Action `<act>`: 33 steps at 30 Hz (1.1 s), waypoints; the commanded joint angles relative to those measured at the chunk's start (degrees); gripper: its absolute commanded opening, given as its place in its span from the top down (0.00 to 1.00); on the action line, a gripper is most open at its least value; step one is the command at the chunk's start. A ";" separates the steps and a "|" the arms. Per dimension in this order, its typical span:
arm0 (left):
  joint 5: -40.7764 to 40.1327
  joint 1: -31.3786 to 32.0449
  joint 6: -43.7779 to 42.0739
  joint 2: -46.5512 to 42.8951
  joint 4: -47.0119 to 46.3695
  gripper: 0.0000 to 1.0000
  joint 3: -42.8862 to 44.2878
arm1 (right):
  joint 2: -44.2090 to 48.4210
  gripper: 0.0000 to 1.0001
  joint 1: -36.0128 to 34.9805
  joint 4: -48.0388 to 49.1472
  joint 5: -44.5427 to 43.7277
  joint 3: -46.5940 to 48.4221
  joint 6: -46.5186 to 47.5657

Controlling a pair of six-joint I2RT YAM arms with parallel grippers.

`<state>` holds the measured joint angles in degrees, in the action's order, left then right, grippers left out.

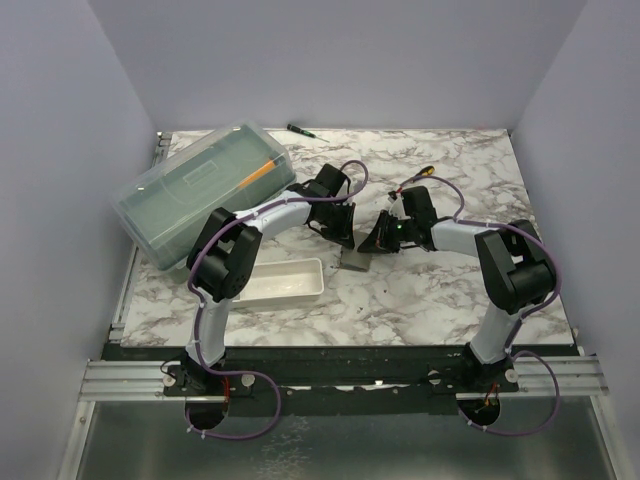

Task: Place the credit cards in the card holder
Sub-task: Close the card holder at the center of the board.

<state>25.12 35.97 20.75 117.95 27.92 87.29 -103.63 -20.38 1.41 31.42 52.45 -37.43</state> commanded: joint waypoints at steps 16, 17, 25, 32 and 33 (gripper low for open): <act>-5.06 0.43 4.17 1.44 -0.88 1.00 0.39 | -5.17 1.00 -0.98 -4.07 -4.29 -1.47 2.79; -4.86 0.42 4.17 1.55 -0.93 1.00 0.49 | -5.25 1.00 -0.98 -4.05 -4.30 -1.50 2.72; -6.50 0.40 5.46 2.03 -1.79 1.00 0.30 | -5.77 1.00 -0.98 -3.90 -3.98 -1.28 2.69; -6.20 0.52 6.63 2.89 -2.38 1.00 -0.14 | -5.79 1.00 -0.98 -4.05 -3.89 -1.10 2.75; -5.99 0.73 6.52 3.10 -2.39 1.00 -0.10 | -5.79 1.00 -0.98 -4.11 -3.87 -1.04 2.79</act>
<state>21.34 36.07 26.63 118.10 27.18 87.35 -104.51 -20.12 1.63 32.67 52.97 -37.43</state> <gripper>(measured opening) 0.017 0.005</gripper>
